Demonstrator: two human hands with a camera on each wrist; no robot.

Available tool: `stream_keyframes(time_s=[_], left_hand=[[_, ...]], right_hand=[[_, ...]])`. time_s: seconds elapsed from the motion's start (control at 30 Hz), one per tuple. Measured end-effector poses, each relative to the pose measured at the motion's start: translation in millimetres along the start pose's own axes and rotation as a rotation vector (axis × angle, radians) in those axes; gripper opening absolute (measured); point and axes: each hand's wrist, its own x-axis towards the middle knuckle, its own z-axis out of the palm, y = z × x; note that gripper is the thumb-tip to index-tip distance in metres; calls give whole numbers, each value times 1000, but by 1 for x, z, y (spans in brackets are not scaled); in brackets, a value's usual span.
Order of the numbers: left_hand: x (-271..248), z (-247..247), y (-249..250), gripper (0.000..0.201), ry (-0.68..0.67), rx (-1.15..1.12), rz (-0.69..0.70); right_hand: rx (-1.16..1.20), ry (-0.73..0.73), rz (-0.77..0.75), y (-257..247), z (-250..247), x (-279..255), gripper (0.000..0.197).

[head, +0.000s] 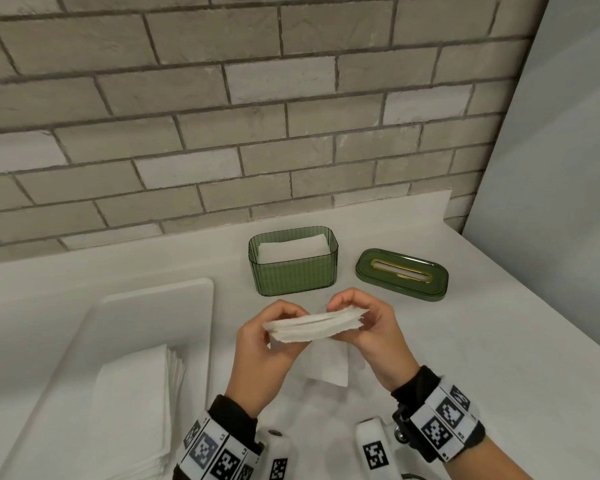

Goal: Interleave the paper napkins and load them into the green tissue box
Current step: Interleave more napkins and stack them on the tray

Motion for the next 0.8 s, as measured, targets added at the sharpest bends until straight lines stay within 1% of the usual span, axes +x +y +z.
stream_keyframes(time_s=[0.03,0.1,0.13,0.23,0.33,0.4,0.5,0.57,0.6,0.67,0.7,0.73,0.8], left_hand=[[0,1,0,14,9,-21,-53],[0,1,-3,22,36,-84,-169],[0,0,-6,25,41,-92,-195],[0,-6,-20,20,56,-15,-195],[1,-11,-29,23,164,-32,-261],[3,-16,-27,29,245,-116,-304],[12,-35,-19,29,423,-300,-320],[18,-53,-11,32,526,-396,-291],[20,-63,-7,37,565,-411,-267],[21,-79,0,54,616,-360,-227],[19,-85,3,63,629,-311,-213],[16,-91,4,73,636,-258,-213],[8,-96,4,89,606,-185,-196]], right_hand=[[18,-16,45,-1,0,0,33],[17,-67,151,-4,1,-1,34],[-1,-92,192,-6,1,-1,34],[-16,-143,321,-8,-1,-1,38],[-70,-181,496,-6,-6,2,50],[-115,-184,585,-2,-10,4,53],[-178,-162,596,5,-14,5,48],[-228,-135,579,9,-19,7,40],[-250,-128,573,10,-22,8,33],[-341,-140,551,12,-25,13,22],[-417,-165,540,12,-25,15,21],[-516,-206,531,13,-24,18,26],[-772,-339,515,17,-19,26,46]])
